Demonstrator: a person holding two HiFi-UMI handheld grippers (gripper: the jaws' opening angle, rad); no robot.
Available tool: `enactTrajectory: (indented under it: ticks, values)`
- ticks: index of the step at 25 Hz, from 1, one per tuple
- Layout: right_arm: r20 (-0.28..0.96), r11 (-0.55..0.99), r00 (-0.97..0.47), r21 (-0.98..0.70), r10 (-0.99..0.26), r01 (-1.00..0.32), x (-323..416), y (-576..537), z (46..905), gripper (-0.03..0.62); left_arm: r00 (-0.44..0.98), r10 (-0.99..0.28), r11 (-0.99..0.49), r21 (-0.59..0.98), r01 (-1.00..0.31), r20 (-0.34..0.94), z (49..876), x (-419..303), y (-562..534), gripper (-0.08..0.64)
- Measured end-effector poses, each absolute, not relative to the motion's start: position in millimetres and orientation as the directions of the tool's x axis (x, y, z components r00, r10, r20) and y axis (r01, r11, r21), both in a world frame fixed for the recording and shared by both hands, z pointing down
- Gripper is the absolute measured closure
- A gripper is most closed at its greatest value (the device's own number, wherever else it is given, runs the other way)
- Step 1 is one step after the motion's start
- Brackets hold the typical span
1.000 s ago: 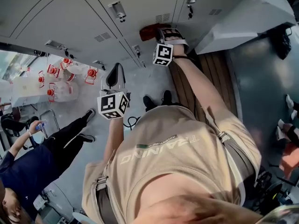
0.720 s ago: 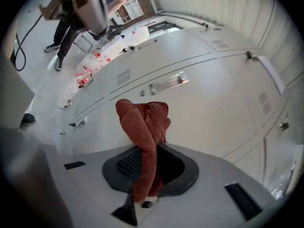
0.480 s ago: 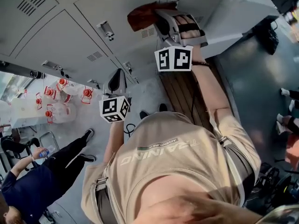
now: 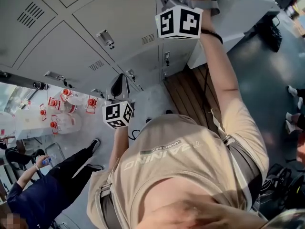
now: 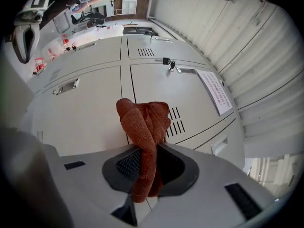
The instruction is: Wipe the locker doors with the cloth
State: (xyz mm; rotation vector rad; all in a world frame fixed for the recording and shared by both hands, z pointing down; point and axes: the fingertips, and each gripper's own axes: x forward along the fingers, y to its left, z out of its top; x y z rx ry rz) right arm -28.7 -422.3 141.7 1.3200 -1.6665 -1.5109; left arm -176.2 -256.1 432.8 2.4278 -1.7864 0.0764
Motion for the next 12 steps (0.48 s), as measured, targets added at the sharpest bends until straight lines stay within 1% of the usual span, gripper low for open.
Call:
enactTrajectory:
  ticks: [8, 12]
  values:
    - [-0.19, -0.059, -0.379, 0.941, -0.906, -0.332, -36.2, -442.8, 176.3, 0.525, 0.274, -0.951, -0.261, 0.105, -0.96, 0.144, 442.3, -187.9, -255.8, 0.555]
    - [-0.139, -0.006, -0.381, 0.945, -0.914, -0.328, -37.6, -443.7, 215.8, 0.525, 0.278, -0.948, -0.265, 0.098, -0.959, 0.157, 444.5, -184.5, -258.4, 0.557]
